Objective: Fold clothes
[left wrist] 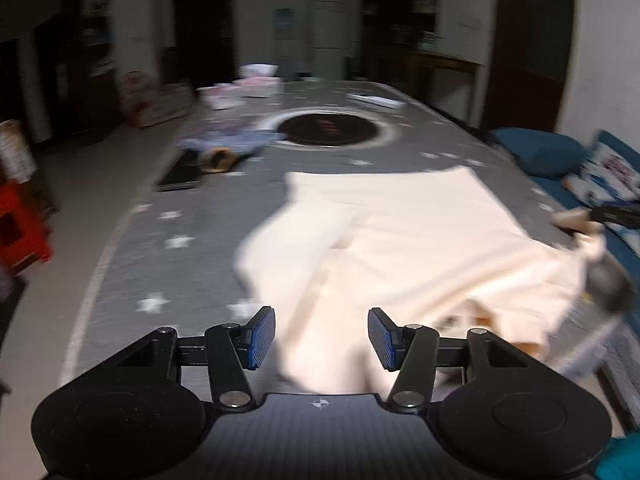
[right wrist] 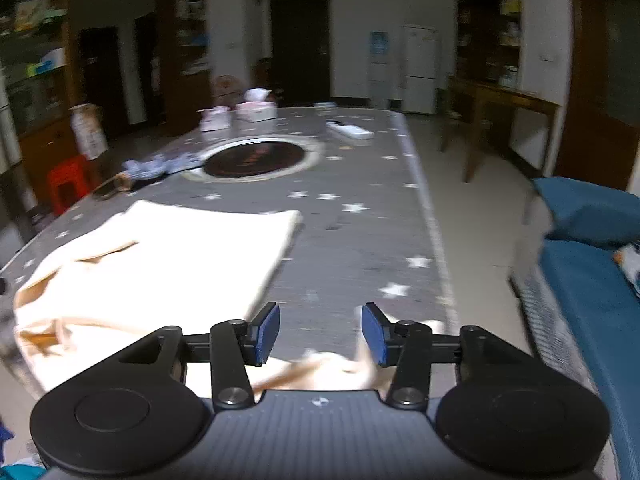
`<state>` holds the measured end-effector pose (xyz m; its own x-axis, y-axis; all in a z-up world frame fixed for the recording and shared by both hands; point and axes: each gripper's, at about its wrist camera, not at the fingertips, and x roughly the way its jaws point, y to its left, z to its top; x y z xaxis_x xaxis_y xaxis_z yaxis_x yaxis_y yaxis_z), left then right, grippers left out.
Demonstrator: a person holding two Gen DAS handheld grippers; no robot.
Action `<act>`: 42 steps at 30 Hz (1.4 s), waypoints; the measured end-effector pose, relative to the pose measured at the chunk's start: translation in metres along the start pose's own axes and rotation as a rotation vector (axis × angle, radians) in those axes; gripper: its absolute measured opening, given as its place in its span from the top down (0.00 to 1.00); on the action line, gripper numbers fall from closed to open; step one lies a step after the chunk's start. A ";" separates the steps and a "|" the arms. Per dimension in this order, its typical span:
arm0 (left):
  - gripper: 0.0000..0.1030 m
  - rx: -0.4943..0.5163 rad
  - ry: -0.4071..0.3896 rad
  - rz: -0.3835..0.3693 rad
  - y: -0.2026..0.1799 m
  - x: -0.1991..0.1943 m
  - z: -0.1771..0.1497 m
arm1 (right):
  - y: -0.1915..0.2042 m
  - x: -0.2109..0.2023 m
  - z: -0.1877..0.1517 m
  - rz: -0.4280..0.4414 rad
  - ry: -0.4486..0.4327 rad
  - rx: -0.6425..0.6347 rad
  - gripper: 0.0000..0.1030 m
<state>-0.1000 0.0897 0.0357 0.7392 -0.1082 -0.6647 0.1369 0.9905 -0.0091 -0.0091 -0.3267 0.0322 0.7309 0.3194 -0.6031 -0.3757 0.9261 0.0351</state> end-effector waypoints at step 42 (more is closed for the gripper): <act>0.92 0.368 -0.021 -0.408 -0.067 -0.011 -0.029 | 0.156 -0.002 -0.032 0.503 0.238 -0.645 0.93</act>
<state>-0.1368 0.0272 0.0221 0.5907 -0.4824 -0.6468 0.6339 0.7734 0.0021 -0.0873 -0.1892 0.0133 0.2778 0.5449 -0.7911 -0.9276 0.3662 -0.0735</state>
